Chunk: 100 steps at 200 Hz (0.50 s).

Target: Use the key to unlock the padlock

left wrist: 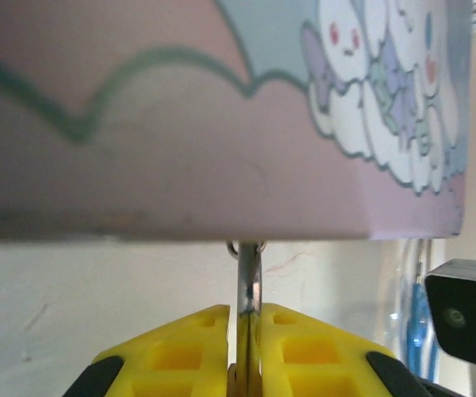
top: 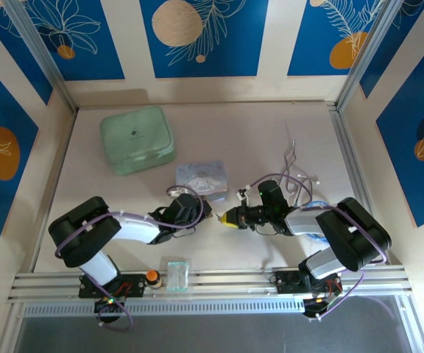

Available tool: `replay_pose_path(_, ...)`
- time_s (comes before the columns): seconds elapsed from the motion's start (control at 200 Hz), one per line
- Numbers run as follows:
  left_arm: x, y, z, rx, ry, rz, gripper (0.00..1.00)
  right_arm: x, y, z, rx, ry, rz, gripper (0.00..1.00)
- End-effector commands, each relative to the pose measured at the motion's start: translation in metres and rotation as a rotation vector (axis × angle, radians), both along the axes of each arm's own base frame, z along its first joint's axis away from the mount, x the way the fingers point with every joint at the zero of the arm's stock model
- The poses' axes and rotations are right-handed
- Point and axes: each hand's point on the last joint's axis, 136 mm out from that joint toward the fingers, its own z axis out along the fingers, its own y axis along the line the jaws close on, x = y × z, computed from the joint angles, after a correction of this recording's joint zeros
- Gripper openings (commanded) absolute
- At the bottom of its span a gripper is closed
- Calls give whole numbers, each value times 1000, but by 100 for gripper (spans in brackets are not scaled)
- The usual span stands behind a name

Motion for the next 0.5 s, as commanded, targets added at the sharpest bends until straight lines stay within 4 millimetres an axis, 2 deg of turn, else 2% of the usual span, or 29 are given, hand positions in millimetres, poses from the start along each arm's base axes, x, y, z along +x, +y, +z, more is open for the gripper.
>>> replay_pose_path(0.0, 2, -4, 14, -109, 11, 41, 10, -5, 5, 14, 42, 23, 42, 0)
replay_pose_path(0.255, 4, -5, 26, -169, 6, 67, 8, -1, 8, 15, 52, 47, 34, 0)
replay_pose_path(0.495, 3, -1, 28, -155, 7, 75, 7, 0, 9, 10, 50, 57, 38, 0)
